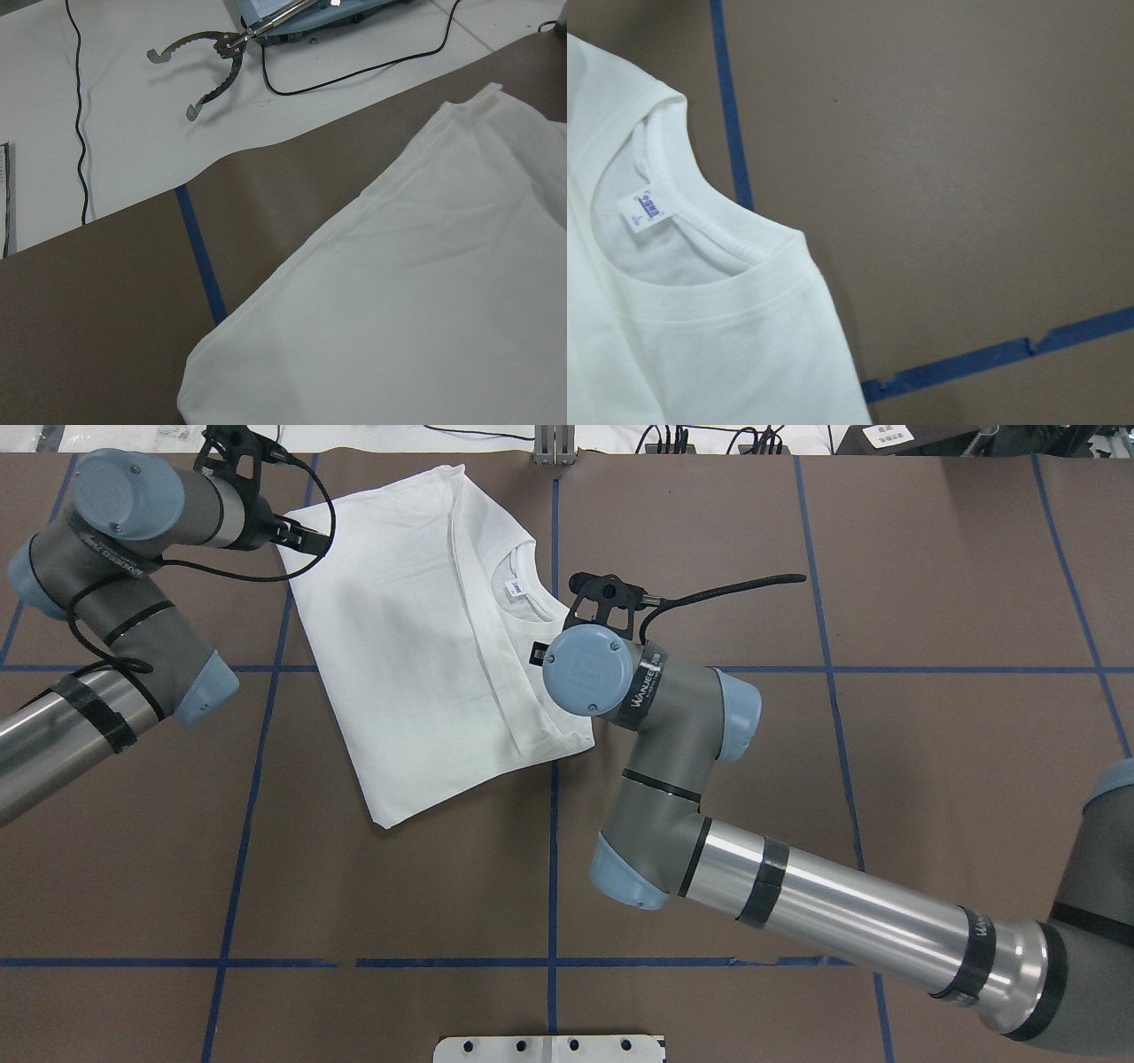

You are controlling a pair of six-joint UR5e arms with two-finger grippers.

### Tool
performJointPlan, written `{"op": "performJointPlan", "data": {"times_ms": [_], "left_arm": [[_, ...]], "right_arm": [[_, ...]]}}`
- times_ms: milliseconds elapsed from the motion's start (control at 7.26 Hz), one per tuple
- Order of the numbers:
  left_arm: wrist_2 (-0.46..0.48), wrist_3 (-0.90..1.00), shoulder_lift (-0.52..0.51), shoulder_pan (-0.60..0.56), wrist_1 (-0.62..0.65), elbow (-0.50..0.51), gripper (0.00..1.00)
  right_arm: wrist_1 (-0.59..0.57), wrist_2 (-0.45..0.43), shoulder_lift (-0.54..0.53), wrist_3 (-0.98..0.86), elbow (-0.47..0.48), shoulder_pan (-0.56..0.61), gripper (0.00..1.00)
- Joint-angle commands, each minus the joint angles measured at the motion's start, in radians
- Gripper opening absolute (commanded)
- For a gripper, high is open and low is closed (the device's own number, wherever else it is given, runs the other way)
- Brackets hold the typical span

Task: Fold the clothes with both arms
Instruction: 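Reach the right gripper to the shirt's collar corner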

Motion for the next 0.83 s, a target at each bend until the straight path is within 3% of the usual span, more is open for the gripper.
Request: {"op": "performJointPlan", "data": {"times_ms": [0, 138, 688], "left_arm": [[-0.001, -0.051, 0.003, 0.025, -0.010, -0.006, 1.00], [-0.001, -0.051, 0.006, 0.025, -0.010, -0.006, 1.00], [-0.001, -0.051, 0.007, 0.026, -0.012, -0.006, 1.00]], "right_arm": [[0.038, -0.037, 0.042, 0.015, -0.085, -0.025, 0.87], [0.038, -0.037, 0.042, 0.012, -0.084, -0.032, 0.81], [0.039, -0.037, 0.031, 0.015, -0.084, -0.040, 0.75]]}}
